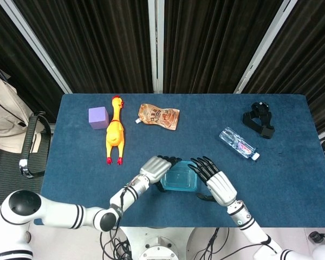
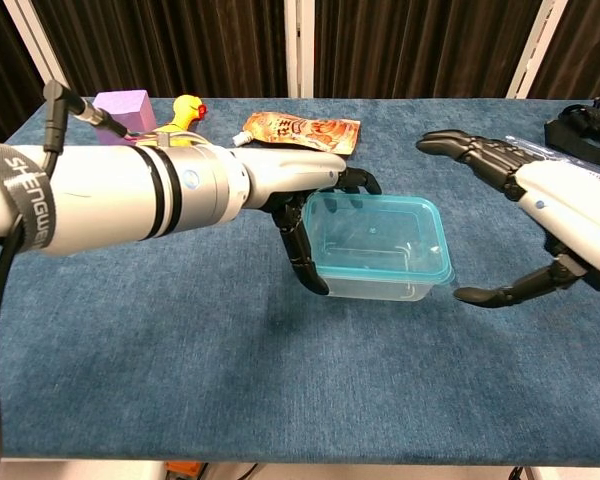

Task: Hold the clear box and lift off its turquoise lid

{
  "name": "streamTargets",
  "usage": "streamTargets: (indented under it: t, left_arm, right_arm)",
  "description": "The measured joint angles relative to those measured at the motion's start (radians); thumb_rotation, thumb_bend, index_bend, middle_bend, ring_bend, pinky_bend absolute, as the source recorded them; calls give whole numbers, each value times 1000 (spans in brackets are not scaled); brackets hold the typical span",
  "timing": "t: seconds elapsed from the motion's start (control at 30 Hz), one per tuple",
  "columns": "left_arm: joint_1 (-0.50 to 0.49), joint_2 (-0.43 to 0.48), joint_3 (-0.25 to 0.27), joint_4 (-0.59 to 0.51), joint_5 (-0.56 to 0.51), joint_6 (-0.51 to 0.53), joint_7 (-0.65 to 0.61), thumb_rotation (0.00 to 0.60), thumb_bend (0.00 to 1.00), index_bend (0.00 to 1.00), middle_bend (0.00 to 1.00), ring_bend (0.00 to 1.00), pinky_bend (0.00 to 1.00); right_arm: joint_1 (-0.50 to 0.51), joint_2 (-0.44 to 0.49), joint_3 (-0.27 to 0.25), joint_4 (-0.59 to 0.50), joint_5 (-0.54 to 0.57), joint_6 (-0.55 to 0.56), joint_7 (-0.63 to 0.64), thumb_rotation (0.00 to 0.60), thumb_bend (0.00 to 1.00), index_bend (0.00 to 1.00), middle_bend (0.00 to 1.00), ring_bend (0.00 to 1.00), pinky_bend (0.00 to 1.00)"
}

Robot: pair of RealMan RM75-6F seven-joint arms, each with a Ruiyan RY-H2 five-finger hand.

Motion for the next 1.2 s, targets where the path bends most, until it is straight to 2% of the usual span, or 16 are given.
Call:
streamTargets:
  t: [0.27,0.93,1.07,1.2]
  left_arm:
    - [-9,3,6,-1,-6,-4,-6,600,0,360,437,312,236]
    - [-19,7,23,3,-9,-11,-25,600,0,358,436,312,236]
    - [-20,8,28,4,-8,-12,-25,600,0,357,435,312,236]
    - [-23,7,31,6,-8,-13,-25,600,0,357,436,312,236]
  right_arm:
    - [28,-57,-5,70,7,32,31,600,14,0,0,0,0]
    - [56,-68,-26,90,44,25,19,600,24,0,0,0,0]
    - [58,-70,-24,95,48,36,17,600,71,0,28,0,0]
    - [62,-71,-21,99,50,49,21,600,167,5,91,0,0]
